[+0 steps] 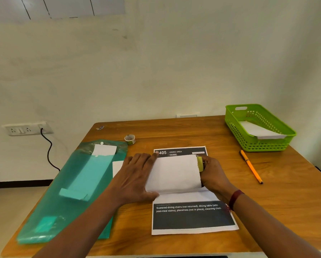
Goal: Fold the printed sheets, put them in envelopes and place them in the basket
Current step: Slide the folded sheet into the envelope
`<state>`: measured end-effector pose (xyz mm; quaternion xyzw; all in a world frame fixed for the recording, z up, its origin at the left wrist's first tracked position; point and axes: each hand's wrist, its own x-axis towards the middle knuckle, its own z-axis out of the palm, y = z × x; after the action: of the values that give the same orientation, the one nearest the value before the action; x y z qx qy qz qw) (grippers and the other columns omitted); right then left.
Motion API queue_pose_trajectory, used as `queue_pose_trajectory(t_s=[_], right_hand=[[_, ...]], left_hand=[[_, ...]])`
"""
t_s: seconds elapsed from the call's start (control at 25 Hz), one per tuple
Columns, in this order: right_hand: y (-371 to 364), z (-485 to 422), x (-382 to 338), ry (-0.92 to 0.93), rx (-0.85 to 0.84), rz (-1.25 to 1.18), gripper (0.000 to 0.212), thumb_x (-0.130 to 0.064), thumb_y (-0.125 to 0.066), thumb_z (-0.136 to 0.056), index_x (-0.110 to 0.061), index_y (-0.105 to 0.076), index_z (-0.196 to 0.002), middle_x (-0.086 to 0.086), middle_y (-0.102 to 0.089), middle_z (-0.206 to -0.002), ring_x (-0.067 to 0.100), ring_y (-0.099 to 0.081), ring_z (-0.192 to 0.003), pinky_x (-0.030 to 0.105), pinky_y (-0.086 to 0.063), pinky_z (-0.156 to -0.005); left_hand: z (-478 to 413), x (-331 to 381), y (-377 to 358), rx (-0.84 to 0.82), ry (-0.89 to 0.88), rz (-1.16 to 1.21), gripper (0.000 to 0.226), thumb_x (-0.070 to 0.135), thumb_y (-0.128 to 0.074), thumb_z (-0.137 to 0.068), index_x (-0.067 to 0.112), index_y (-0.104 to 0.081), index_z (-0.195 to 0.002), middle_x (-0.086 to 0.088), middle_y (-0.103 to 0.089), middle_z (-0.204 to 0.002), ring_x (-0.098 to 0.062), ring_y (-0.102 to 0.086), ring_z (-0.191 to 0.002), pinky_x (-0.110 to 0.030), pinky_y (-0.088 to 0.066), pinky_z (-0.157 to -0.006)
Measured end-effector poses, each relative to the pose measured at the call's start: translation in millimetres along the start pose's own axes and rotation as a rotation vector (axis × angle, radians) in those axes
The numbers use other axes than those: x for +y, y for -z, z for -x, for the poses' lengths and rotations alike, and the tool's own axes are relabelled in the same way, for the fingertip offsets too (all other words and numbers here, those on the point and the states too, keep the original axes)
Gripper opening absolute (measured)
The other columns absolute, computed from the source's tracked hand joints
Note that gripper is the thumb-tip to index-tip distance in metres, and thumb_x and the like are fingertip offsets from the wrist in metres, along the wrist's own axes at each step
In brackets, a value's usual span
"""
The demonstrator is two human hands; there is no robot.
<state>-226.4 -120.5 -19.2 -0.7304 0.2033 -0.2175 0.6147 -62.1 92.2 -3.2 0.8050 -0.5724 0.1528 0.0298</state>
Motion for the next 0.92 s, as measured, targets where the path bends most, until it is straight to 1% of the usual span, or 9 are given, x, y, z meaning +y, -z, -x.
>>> queue_pose_trajectory(t_s=[0.24, 0.36, 0.44, 0.48, 0.56, 0.64, 0.76, 0.84, 0.92], right_hand=[[-1, -9, 13, 0.071, 0.093, 0.216, 0.031, 0.009, -0.069, -0.078, -0.017, -0.073, -0.094, 0.004, -0.075, -0.09, 0.028, -0.072, -0.085, 0.048, -0.06, -0.064], [4, -5, 6, 0.051, 0.116, 0.073, 0.032, 0.011, -0.069, -0.078, -0.014, -0.073, -0.097, 0.008, -0.075, -0.092, 0.024, -0.072, -0.083, 0.043, -0.061, -0.068], [5, -2, 4, 0.003, 0.163, -0.077, 0.014, -0.002, -0.068, -0.086, -0.011, -0.07, -0.096, 0.021, -0.071, -0.088, 0.027, -0.068, -0.071, 0.038, -0.058, -0.06], [6, 0, 4, 0.006, 0.205, -0.084, 0.007, -0.017, -0.069, -0.088, -0.013, -0.069, -0.095, 0.02, -0.071, -0.085, 0.025, -0.067, -0.07, 0.035, -0.057, -0.059], [13, 5, 12, 0.087, 0.275, 0.109, 0.026, -0.046, -0.063, -0.085, -0.022, -0.069, -0.094, 0.001, -0.073, -0.086, 0.016, -0.067, -0.081, 0.031, -0.055, -0.066], [21, 10, 25, 0.169, 0.265, 0.414, 0.04, -0.062, -0.056, -0.084, -0.028, -0.067, -0.103, -0.01, -0.069, -0.105, 0.008, -0.061, -0.103, 0.029, -0.052, -0.08], [21, 13, 41, 0.258, 0.086, 0.862, 0.07, -0.072, -0.045, -0.079, -0.029, -0.049, -0.135, -0.004, -0.052, -0.138, 0.016, -0.036, -0.136, 0.038, -0.034, -0.109], [20, 8, 43, 0.243, 0.053, 0.953, 0.081, -0.076, -0.042, -0.078, -0.029, -0.037, -0.144, -0.003, -0.043, -0.148, 0.019, -0.024, -0.143, 0.039, -0.022, -0.115], [16, 7, 44, 0.232, 0.017, 1.031, 0.082, -0.077, -0.041, -0.08, -0.03, -0.031, -0.147, -0.004, -0.04, -0.15, 0.018, -0.022, -0.144, 0.039, -0.018, -0.116]], left_hand=[[-6, 8, -3, 0.097, -0.018, -0.047, 0.099, 0.071, -0.066, -0.059, 0.017, -0.039, -0.137, -0.005, -0.056, -0.126, -0.024, -0.056, -0.109, -0.043, -0.048, -0.092], [-7, 0, 0, 0.112, -0.034, -0.046, 0.091, 0.067, -0.066, -0.062, 0.018, -0.039, -0.134, -0.004, -0.056, -0.125, -0.023, -0.055, -0.108, -0.042, -0.048, -0.093], [-8, -5, 0, 0.11, -0.033, -0.046, 0.09, 0.065, -0.068, -0.063, 0.018, -0.04, -0.134, -0.005, -0.057, -0.125, -0.023, -0.056, -0.109, -0.043, -0.048, -0.094], [-8, -9, 1, 0.107, -0.014, -0.04, 0.091, 0.064, -0.071, -0.062, 0.018, -0.041, -0.135, -0.005, -0.057, -0.126, -0.024, -0.057, -0.11, -0.044, -0.048, -0.096], [-6, -18, 3, 0.082, 0.036, -0.027, 0.094, 0.061, -0.075, -0.063, 0.017, -0.042, -0.138, -0.006, -0.056, -0.131, -0.027, -0.056, -0.116, -0.047, -0.043, -0.103], [-3, -29, 3, 0.024, 0.097, 0.013, 0.093, 0.059, -0.073, -0.067, 0.019, -0.038, -0.143, -0.005, -0.049, -0.14, -0.026, -0.048, -0.127, -0.046, -0.028, -0.114], [2, -43, 0, -0.085, 0.204, 0.096, 0.086, 0.059, -0.068, -0.071, 0.025, -0.034, -0.143, 0.0, -0.043, -0.144, -0.021, -0.038, -0.134, -0.045, -0.011, -0.12], [6, -49, -1, -0.145, 0.246, 0.1, 0.083, 0.059, -0.068, -0.071, 0.027, -0.034, -0.14, 0.001, -0.043, -0.142, -0.02, -0.038, -0.132, -0.046, -0.008, -0.121], [10, -55, 0, -0.164, 0.279, 0.095, 0.081, 0.059, -0.069, -0.071, 0.027, -0.035, -0.137, 0.001, -0.044, -0.139, -0.02, -0.039, -0.13, -0.046, -0.01, -0.121]])
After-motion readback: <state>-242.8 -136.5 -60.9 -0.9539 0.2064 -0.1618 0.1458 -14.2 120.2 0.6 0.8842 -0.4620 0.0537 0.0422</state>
